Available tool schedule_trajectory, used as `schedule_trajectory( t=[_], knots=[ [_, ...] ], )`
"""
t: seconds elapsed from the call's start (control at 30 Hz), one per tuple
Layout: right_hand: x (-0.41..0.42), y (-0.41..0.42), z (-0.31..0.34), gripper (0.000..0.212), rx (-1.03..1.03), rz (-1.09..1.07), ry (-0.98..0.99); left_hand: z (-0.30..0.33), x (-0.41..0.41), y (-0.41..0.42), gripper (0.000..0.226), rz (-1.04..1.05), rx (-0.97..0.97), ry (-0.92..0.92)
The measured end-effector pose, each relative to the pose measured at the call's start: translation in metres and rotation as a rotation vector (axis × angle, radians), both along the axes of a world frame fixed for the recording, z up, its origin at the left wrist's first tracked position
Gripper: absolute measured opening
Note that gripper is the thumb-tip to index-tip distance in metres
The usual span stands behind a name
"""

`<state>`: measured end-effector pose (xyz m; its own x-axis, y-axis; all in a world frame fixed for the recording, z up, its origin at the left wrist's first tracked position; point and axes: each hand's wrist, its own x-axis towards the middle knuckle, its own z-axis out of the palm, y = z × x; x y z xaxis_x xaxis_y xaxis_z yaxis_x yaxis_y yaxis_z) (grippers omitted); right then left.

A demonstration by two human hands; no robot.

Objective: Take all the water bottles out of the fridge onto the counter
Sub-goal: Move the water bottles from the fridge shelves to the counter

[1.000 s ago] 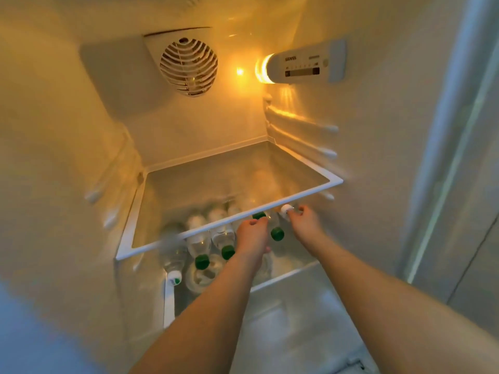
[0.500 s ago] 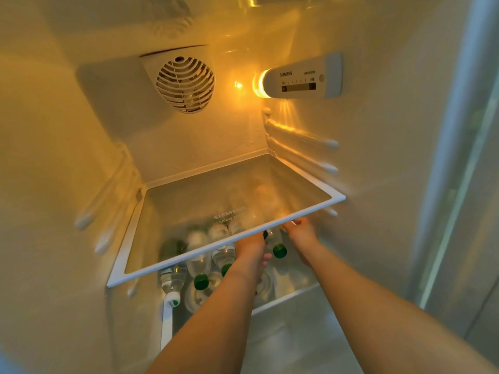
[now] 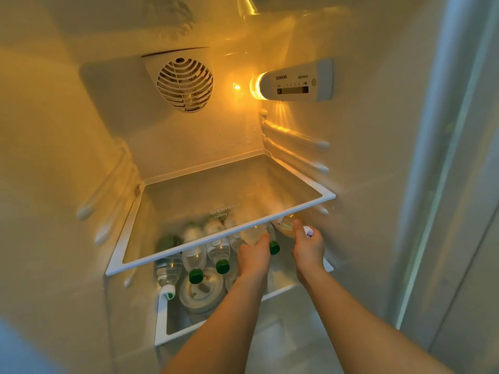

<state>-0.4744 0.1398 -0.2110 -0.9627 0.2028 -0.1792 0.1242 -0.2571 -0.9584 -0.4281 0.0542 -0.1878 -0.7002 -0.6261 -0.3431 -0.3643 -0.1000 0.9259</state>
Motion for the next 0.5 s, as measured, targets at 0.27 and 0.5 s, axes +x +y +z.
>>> schedule_trajectory(
  t=[0.27,0.5],
  knots=[
    [0.032,0.015,0.029,0.032,0.122,-0.217,0.104,-0.004,0.059,-0.005,0.031,0.042,0.221,0.273],
    [0.079,0.043,0.068,0.019,0.253,-0.215,0.258,0.021,0.108,-0.015,0.024,-0.027,0.287,0.284]
  ],
)
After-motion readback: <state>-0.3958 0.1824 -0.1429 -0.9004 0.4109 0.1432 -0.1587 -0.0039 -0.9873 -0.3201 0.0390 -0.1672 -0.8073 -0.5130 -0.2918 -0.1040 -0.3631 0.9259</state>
